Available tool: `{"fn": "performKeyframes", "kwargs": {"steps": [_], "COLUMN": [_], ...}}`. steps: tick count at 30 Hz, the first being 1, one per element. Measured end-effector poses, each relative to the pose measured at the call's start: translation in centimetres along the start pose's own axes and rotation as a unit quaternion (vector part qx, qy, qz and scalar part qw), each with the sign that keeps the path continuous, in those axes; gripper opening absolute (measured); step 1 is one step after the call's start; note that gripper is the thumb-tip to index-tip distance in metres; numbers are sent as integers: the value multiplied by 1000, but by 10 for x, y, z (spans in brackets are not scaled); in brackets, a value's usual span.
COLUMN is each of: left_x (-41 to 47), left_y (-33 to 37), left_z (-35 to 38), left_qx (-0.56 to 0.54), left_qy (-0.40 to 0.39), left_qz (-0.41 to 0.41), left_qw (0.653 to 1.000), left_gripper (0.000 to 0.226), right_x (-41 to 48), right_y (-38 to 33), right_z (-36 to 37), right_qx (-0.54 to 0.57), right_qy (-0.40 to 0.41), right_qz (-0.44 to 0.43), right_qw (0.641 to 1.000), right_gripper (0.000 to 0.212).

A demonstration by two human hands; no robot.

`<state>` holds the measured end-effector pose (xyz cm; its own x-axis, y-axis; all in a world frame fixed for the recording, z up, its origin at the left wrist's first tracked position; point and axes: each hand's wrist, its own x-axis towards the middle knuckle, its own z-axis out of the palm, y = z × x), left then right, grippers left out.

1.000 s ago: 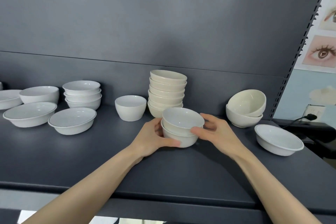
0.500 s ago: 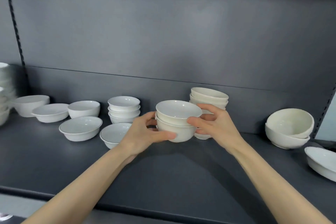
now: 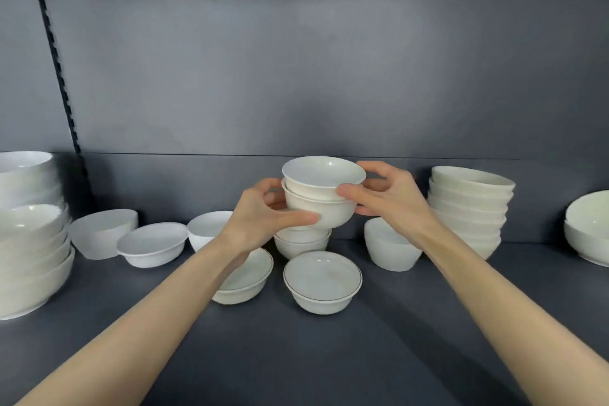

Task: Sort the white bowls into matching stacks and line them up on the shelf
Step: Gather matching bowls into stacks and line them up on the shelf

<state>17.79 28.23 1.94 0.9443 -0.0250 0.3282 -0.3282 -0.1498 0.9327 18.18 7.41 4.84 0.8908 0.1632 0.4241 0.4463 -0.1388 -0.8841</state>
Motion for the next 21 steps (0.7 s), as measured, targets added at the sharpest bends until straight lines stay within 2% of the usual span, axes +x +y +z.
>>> {"fn": "performKeyframes", "kwargs": {"steps": [6, 10, 13, 18, 21], "left_x": [35, 52, 61, 66, 66], "left_y": [-18, -35, -44, -52, -53], "left_z": [-23, -28, -28, -28, -28], "left_qx": [-14, -21, -17, 24, 45], "left_qy": [1, 11, 25, 6, -6], "left_qz": [13, 9, 13, 22, 20], "left_qw": [1000, 1000, 999, 999, 999], "left_gripper": [71, 56, 54, 57, 50], "right_x": [32, 48, 57, 65, 65], "right_y": [6, 18, 31, 46, 53], "right_z": [25, 35, 38, 38, 37], "right_qx": [-6, -20, -22, -33, -35], "right_qy": [16, 16, 21, 21, 24], "right_qz": [23, 33, 44, 52, 54], "right_qw": [1000, 999, 999, 998, 998], "right_gripper": [51, 53, 58, 54, 50]}}
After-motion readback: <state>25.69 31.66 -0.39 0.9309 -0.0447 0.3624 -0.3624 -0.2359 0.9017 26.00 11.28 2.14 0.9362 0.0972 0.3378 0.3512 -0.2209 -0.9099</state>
